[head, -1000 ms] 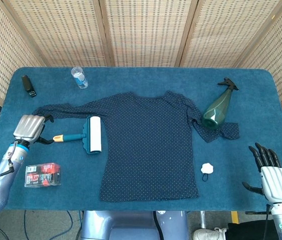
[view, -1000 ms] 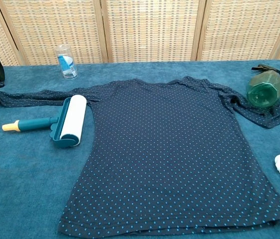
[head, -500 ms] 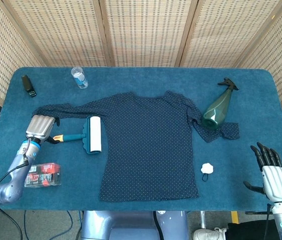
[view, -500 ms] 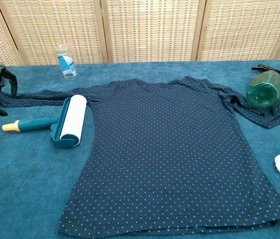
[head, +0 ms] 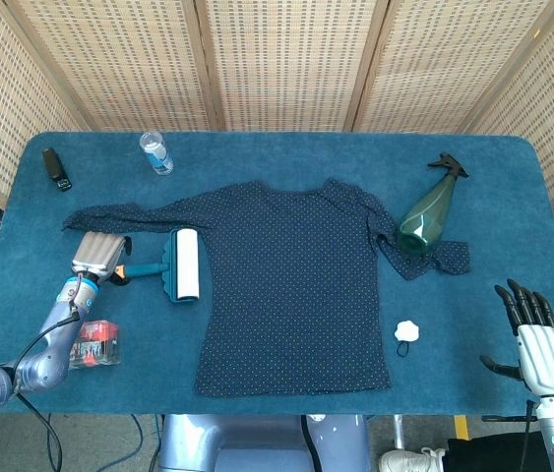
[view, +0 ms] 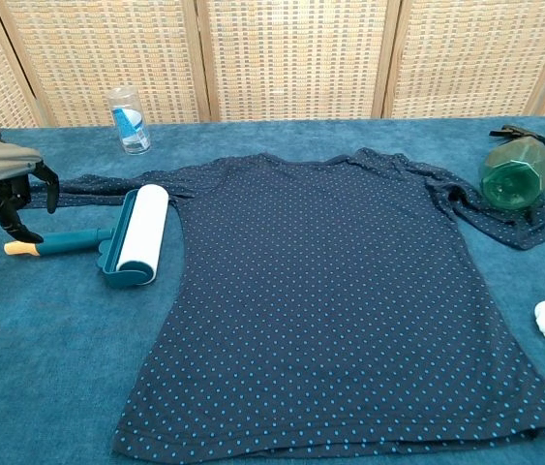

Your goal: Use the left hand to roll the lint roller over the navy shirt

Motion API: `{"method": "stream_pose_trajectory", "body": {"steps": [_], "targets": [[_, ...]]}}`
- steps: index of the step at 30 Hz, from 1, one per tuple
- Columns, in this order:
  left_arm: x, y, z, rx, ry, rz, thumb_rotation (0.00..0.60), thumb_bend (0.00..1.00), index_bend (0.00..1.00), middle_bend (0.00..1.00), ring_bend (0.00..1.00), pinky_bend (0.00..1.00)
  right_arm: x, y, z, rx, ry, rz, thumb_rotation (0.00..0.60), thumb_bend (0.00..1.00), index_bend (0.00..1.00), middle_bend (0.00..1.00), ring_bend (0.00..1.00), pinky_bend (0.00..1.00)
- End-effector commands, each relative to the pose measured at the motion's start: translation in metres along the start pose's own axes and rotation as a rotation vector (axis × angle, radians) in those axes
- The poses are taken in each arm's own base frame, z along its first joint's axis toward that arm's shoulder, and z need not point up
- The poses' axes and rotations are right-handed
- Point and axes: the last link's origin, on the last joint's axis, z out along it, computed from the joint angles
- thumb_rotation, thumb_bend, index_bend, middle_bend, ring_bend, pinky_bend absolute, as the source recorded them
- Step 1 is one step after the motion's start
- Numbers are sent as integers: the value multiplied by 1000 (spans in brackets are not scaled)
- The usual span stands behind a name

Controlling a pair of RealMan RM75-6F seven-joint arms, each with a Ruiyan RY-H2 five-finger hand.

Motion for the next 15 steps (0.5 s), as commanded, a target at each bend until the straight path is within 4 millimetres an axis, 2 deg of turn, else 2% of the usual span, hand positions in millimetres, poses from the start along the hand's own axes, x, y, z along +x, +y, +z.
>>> {"method": "stream_pose_trajectory", "body": {"steps": [1, 15], "targets": [[-1, 4, 2, -5, -1, 4, 600, 212, 431, 880, 724, 649, 0, 0, 0, -1, 0, 1, 600, 46, 0, 0, 0, 0], [-7, 18, 12, -6, -8, 27, 600, 211, 462, 880, 724, 649, 0, 1, 0, -3, 1, 6, 600, 46, 0, 0, 0, 0]]}}
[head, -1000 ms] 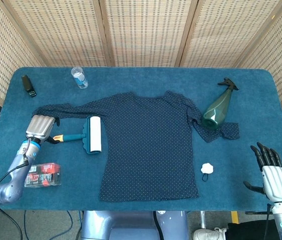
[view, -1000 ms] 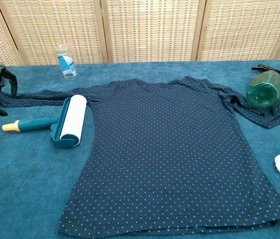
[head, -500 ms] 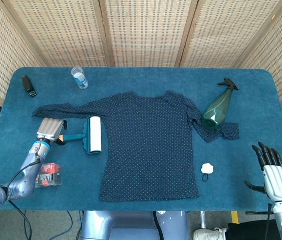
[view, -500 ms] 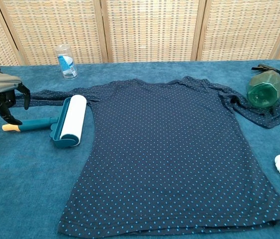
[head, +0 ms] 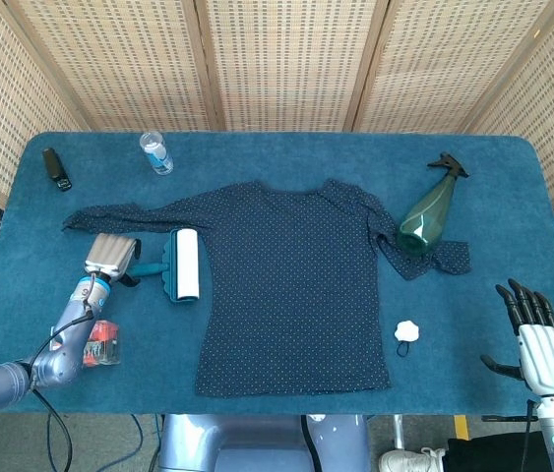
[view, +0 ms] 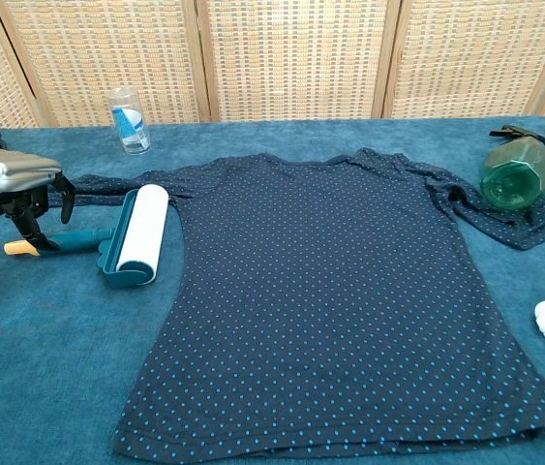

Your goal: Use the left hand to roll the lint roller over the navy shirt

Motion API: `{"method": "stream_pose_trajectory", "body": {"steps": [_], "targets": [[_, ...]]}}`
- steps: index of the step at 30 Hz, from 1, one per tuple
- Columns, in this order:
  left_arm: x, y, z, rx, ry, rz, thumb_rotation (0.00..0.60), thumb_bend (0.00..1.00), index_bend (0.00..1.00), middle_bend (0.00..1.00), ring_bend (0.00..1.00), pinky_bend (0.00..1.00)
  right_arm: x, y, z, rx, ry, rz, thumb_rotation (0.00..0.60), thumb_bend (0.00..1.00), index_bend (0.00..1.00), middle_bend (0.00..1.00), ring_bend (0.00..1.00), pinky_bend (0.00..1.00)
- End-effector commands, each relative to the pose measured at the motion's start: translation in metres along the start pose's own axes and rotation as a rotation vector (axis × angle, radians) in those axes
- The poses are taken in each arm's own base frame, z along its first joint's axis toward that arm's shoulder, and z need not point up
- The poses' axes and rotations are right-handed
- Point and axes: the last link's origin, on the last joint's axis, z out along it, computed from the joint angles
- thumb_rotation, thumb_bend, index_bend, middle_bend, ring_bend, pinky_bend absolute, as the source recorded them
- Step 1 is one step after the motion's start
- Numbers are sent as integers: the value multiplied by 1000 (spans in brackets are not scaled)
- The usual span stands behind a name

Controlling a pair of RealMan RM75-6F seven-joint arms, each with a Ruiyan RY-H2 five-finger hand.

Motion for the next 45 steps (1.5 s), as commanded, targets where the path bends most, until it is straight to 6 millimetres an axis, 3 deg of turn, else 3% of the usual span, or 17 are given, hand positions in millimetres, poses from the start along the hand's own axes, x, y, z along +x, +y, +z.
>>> {"method": "stream_pose_trajectory", "body": {"steps": [1, 18, 21, 25, 27, 31, 34, 45], "targets": [[-1, 2, 2, 2, -1, 9, 600, 212, 463, 880, 724, 649, 0, 0, 0, -1, 0, 0, 600, 46, 0, 0, 0, 0], [-13, 13, 13, 1, -28, 12, 600, 240, 469, 880, 724, 649, -1, 1, 1, -2, 0, -2, 600, 46, 0, 0, 0, 0], [-16, 14, 13, 0, -35, 14, 600, 335, 475, 880, 724, 649, -1, 1, 1, -3, 1, -2, 600, 46, 0, 0, 0, 0], [-21, 13, 14, 11, -44, 22, 600, 564, 502, 880, 725, 649, -1, 1, 1, 0, 3, -1, 600, 46, 0, 0, 0, 0], [-23, 13, 14, 13, -49, 23, 600, 620, 541, 883, 726, 649, 0, 1, 0, 1, 5, 0, 600, 46, 0, 0, 0, 0], [-21, 14, 14, 14, -24, 16, 600, 683, 727, 893, 731, 649, 0, 1, 0, 1, 6, 2, 600, 46, 0, 0, 0, 0], [-10, 15, 12, -9, 27, 18, 600, 681, 813, 895, 732, 649, 0, 0, 0, 2, 6, 4, 600, 46, 0, 0, 0, 0], [31, 18, -1, -155, 121, 80, 600, 524, 845, 895, 732, 649, 4, 2, 0, -4, 16, 15, 600, 46, 0, 0, 0, 0]]}}
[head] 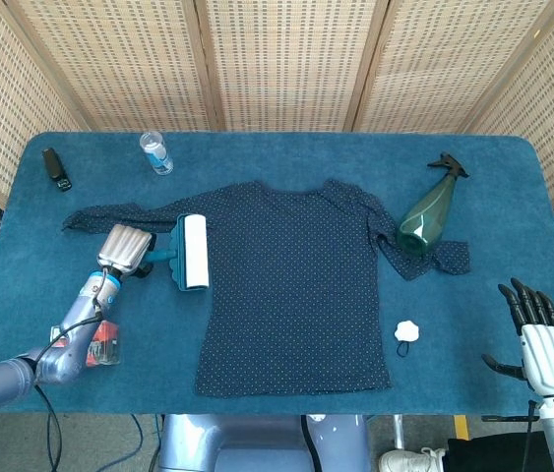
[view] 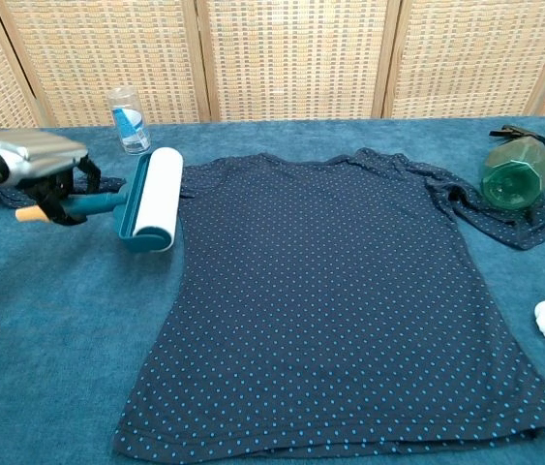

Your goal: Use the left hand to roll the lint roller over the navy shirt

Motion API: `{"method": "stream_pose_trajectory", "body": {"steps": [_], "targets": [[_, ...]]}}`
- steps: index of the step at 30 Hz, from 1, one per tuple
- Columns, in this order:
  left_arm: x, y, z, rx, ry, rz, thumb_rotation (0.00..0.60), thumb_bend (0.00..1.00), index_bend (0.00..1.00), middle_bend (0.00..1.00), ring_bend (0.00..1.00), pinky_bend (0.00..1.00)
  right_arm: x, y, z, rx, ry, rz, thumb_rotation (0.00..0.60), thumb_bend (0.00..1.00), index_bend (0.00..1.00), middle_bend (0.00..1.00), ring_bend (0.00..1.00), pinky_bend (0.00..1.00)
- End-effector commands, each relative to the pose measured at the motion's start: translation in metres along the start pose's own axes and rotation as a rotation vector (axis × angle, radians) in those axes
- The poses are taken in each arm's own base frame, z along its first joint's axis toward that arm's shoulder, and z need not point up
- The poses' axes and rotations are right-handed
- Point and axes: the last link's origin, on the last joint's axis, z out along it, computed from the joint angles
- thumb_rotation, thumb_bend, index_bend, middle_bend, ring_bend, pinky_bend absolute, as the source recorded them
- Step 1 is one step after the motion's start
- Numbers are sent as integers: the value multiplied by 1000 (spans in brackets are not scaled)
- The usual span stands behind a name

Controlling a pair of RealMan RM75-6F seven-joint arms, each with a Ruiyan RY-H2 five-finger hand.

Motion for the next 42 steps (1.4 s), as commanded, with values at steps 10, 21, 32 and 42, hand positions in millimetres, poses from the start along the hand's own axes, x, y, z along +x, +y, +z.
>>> {"method": "stream_pose_trajectory", "body": {"steps": [10, 21, 32, 42], "targets": [[38, 3, 2, -68, -58, 98, 600, 508, 852, 895, 732, 649, 0, 9, 5, -36, -8, 4, 600, 46, 0, 0, 0, 0], [62, 19, 10, -36, -174, 187, 600, 507, 852, 895, 732, 638, -2, 16, 9, -64, -12, 4, 600, 46, 0, 0, 0, 0], [70, 53, 25, -67, -204, 307, 600, 492, 852, 895, 732, 633, -2, 22, 12, -83, -19, 14, 600, 47, 0, 0, 0, 0], [70, 68, 32, -63, -212, 356, 600, 492, 852, 895, 732, 633, -3, 24, 13, -87, -25, 25, 600, 46, 0, 0, 0, 0]]}}
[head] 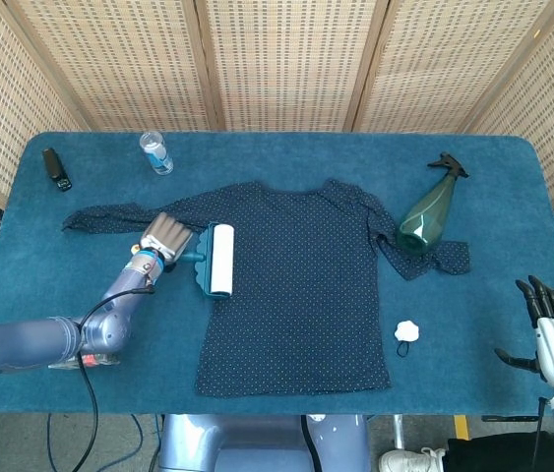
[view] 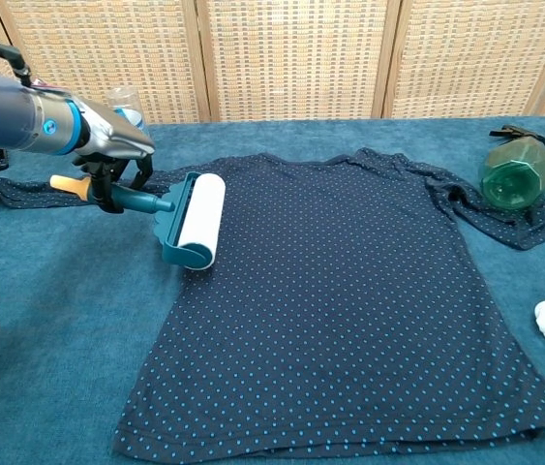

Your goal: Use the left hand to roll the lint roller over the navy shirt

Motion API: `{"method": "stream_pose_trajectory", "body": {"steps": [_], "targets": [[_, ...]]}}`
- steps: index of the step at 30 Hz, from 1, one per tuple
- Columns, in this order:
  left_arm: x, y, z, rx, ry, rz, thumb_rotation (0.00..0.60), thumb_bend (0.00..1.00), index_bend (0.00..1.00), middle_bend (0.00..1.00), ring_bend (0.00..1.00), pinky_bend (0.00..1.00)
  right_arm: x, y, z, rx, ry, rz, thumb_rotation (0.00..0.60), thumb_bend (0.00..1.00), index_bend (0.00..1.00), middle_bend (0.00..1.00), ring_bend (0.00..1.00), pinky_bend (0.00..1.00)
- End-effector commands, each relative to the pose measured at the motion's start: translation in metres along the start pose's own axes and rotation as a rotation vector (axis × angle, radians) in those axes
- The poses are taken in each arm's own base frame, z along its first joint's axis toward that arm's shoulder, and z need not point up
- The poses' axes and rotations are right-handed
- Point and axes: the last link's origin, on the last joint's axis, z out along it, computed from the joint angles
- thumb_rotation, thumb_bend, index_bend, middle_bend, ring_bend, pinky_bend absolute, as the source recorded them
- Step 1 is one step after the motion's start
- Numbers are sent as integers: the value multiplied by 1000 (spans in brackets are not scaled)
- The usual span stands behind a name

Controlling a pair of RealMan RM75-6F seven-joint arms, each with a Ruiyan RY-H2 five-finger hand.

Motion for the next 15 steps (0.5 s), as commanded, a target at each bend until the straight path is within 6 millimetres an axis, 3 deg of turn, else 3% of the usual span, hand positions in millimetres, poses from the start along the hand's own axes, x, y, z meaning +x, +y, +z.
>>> {"method": "stream_pose_trajectory", "body": {"steps": [1, 15], "targets": [[4, 5, 2, 5, -2, 17, 600, 492, 852, 895, 732, 632, 0, 0, 0, 1, 0, 3, 600, 46, 0, 0, 0, 0], [22, 38, 8, 14, -9, 145, 600, 491, 852, 895, 732, 633, 2, 5, 2, -5, -3, 29, 600, 46, 0, 0, 0, 0]]}}
